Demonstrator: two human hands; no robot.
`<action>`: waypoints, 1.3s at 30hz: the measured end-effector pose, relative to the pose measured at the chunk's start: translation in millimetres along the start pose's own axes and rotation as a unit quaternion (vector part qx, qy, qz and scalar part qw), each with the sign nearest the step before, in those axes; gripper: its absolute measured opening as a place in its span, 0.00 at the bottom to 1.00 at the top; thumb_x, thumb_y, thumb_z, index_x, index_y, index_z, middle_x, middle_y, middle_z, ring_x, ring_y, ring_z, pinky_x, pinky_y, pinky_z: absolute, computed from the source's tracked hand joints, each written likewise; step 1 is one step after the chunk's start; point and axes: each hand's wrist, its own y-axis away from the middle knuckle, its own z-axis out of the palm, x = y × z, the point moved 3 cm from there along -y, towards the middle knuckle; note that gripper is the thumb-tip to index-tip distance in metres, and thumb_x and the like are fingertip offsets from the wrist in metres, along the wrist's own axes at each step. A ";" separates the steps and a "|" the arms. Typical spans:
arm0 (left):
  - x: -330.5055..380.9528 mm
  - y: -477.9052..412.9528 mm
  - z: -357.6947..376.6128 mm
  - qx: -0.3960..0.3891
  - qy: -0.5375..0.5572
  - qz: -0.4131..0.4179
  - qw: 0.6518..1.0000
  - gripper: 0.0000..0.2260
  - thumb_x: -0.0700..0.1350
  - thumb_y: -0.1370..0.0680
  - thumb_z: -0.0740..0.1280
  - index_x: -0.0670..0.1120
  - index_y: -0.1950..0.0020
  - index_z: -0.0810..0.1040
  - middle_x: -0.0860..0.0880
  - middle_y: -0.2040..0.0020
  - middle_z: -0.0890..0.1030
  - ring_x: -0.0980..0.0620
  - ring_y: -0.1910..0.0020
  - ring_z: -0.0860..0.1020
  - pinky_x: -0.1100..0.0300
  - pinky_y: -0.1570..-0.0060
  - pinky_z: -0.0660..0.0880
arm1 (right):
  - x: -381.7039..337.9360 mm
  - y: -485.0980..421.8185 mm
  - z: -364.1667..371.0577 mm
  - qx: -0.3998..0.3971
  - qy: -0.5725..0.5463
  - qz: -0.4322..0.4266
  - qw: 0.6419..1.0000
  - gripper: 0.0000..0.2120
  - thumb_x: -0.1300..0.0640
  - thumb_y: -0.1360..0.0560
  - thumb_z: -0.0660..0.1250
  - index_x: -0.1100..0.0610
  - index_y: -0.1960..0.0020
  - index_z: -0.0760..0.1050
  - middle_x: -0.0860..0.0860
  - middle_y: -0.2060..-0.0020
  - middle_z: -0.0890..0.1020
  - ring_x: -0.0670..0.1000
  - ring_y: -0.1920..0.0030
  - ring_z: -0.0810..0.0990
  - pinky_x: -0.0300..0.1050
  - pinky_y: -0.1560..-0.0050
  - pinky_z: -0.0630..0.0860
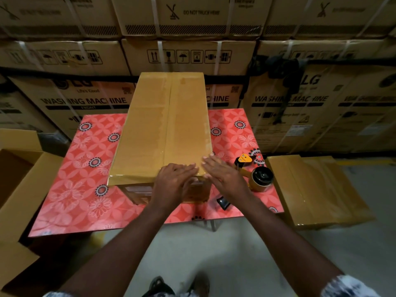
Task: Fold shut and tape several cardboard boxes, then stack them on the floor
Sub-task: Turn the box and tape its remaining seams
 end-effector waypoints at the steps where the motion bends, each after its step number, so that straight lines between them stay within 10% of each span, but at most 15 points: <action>1: 0.1 0.5 0.9 0.006 0.003 0.004 1.000 0.17 0.46 0.26 0.77 0.51 0.38 0.84 0.54 0.40 0.84 0.48 0.49 0.79 0.54 0.52 0.71 | 1.1 0.4 0.0 -0.001 0.011 -0.011 1.000 0.20 0.57 0.18 0.67 0.56 0.27 0.73 0.48 0.26 0.71 0.48 0.22 0.64 0.36 0.24 0.58; 21: 4.1 -3.8 -0.7 -0.039 0.051 -0.079 0.995 0.14 0.51 0.24 0.73 0.54 0.39 0.80 0.57 0.42 0.80 0.51 0.47 0.75 0.51 0.49 0.71 | -5.2 1.2 0.5 0.015 0.018 0.000 1.000 0.25 0.56 0.24 0.74 0.58 0.28 0.75 0.51 0.27 0.74 0.51 0.23 0.66 0.34 0.25 0.58; 30: 1.9 -1.0 -3.1 -0.058 0.047 -0.062 0.995 0.15 0.52 0.23 0.69 0.53 0.37 0.77 0.55 0.41 0.79 0.49 0.47 0.74 0.51 0.48 0.71 | -27.3 -6.5 14.8 0.058 0.046 -0.015 0.997 0.22 0.50 0.15 0.56 0.63 0.30 0.76 0.57 0.32 0.78 0.56 0.28 0.73 0.43 0.27 0.63; 39: -24.5 10.0 -21.5 0.009 0.054 -0.047 0.997 0.12 0.49 0.21 0.68 0.51 0.40 0.85 0.55 0.42 0.85 0.52 0.42 0.80 0.55 0.41 0.70 | -34.0 -8.1 13.2 0.031 0.118 -0.010 0.992 0.22 0.49 0.20 0.65 0.58 0.30 0.76 0.53 0.30 0.77 0.52 0.27 0.72 0.58 0.21 0.54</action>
